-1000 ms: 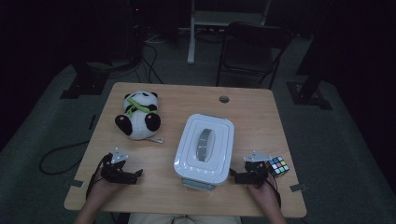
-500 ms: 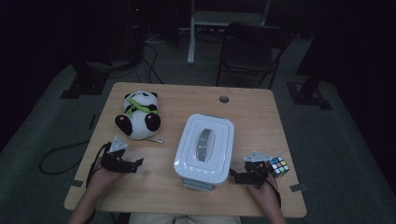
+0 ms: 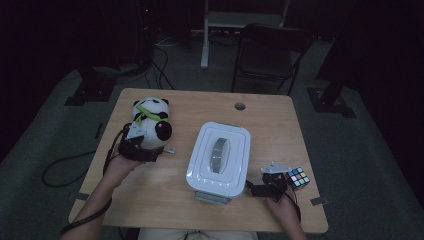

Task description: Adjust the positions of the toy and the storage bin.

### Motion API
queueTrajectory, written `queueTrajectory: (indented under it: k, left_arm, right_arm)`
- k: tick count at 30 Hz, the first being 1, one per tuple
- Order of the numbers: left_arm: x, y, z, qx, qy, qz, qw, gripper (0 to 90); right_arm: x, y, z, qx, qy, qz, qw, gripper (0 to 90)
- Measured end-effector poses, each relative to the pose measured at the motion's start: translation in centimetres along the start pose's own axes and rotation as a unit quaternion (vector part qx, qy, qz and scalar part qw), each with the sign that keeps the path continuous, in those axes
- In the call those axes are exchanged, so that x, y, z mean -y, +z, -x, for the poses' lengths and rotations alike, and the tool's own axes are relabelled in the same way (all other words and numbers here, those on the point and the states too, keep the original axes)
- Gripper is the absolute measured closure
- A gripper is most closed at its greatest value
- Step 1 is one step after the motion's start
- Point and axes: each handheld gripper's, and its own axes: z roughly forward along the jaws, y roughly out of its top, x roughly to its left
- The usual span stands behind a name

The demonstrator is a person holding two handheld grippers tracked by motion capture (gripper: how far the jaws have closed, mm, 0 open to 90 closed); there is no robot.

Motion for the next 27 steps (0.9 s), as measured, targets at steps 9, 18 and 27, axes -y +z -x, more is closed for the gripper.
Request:
queueTrajectory:
  k: [9,18,27]
  left_arm:
    - [-2.6,2.1,-0.9,0.002,0.000,-0.007,1.0000,4.8]
    - [-2.8,4.3,-0.9,-0.002,-0.011,-0.010,0.9999,12.9]
    - [-3.1,5.0,-0.7,-0.027,-0.012,-0.012,0.9995,39.4]
  right_arm:
    - [0.0,0.0,0.0,0.000,0.000,0.000,1.0000,13.6]
    - [0.0,0.0,0.0,0.000,0.000,0.000,1.0000,13.8]
    - [0.0,0.0,0.0,0.000,0.000,0.000,1.0000,13.7]
